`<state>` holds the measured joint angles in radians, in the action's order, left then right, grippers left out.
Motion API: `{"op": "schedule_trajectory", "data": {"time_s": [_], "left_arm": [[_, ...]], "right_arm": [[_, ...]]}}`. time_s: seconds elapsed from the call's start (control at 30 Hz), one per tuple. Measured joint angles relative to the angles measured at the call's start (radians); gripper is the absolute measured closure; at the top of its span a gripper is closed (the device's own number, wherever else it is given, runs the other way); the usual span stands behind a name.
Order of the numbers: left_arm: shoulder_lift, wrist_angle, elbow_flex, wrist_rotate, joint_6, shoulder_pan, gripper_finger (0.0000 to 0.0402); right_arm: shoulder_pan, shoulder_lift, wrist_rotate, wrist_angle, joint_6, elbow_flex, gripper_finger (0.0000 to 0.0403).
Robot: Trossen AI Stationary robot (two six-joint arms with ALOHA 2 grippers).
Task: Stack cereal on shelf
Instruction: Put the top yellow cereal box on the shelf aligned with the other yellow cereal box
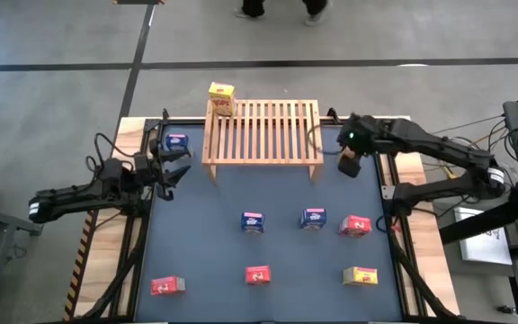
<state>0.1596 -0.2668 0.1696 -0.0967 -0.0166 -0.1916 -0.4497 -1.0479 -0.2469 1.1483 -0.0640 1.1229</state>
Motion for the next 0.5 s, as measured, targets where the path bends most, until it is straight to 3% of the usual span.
{"op": "schedule_trajectory", "data": {"time_s": [0.17, 0.37, 0.5], "left_arm": [[0.015, 0.000, 0.000, 0.000, 0.003, 0.000, 0.0194], [0.033, 0.000, 0.000, 0.000, 0.008, 0.000, 0.0194], [0.044, 0.000, 0.000, 0.000, 0.008, 0.000, 0.0194]], "right_arm": [[-0.200, -0.014, 0.162, -0.026, -0.105, -0.009, 0.0053], [-0.452, 0.060, 0.339, -0.091, -0.243, -0.058, 0.0053], [-0.516, 0.109, 0.382, -0.127, -0.277, -0.110, 0.0053]]}}
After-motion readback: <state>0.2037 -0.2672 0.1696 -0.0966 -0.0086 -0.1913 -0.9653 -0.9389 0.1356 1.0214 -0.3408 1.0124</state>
